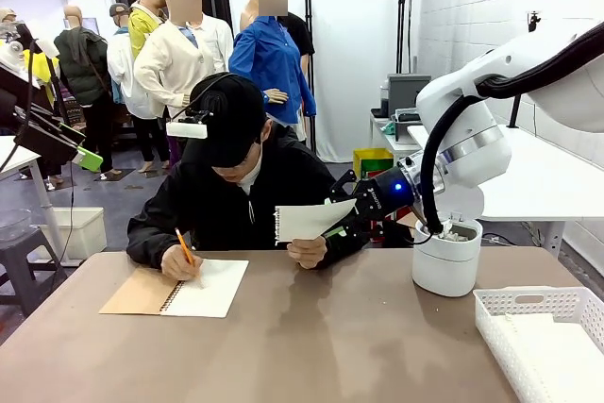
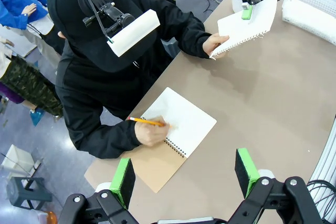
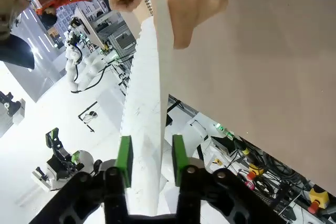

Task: Sort the paper based on its condition.
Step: If a person hands you a paper, place it in the Organizing basket , and if it's crumpled, put it in the Trash can.

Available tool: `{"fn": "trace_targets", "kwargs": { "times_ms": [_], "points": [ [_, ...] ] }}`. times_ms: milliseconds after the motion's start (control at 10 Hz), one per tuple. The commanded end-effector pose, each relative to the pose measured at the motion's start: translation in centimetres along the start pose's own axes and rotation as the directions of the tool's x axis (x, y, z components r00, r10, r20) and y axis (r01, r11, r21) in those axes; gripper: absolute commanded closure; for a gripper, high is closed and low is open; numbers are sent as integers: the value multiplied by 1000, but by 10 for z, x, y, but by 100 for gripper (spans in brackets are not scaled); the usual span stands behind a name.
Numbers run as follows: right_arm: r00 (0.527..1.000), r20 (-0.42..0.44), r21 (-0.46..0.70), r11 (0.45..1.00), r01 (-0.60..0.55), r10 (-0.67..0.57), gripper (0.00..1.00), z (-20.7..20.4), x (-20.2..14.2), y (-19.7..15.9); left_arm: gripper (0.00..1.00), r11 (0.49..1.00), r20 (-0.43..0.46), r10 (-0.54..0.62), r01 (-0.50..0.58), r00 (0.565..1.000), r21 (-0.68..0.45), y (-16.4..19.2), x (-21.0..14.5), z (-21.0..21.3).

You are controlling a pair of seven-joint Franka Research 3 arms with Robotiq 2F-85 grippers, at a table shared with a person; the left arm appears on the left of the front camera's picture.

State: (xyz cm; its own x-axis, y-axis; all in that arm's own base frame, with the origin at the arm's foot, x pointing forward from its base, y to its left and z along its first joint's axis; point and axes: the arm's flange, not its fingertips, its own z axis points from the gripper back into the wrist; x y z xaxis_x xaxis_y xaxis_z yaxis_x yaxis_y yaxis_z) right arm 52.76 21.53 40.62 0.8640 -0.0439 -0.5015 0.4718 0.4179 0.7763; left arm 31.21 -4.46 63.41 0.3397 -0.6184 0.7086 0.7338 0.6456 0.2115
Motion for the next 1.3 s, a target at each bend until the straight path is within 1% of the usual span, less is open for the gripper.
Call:
{"fn": "trace_targets", "kwargs": {
  "times_ms": [0,500,700,800,900,1000,1200],
  "points": [
    [1000,-7,11,1000,-3,3,100,0,5,-3,0,1000,-4,6,-6,1000,12,0,0,0],
    [999,-44,19,1000,-21,22,100,1,-1,-3,0,1000,-4,6,-6,1000,12,0,0,0],
    [997,-52,27,998,-51,53,100,1,-8,1,0,1000,-4,6,-6,1000,12,0,0,0],
    [994,-56,11,996,-92,92,100,4,-18,8,0,1000,-4,6,-6,1000,12,0,0,0],
    [993,-74,-50,994,-97,93,100,5,-29,17,0,1000,-4,6,-6,1000,12,0,0,0],
    [989,-103,-87,989,-119,110,100,8,-42,23,0,1000,-4,6,-6,1000,12,0,0,0],
    [979,-144,-98,982,-161,146,100,25,-68,35,0,1000,-4,6,-6,1000,12,0,0,0]
  ]
}}
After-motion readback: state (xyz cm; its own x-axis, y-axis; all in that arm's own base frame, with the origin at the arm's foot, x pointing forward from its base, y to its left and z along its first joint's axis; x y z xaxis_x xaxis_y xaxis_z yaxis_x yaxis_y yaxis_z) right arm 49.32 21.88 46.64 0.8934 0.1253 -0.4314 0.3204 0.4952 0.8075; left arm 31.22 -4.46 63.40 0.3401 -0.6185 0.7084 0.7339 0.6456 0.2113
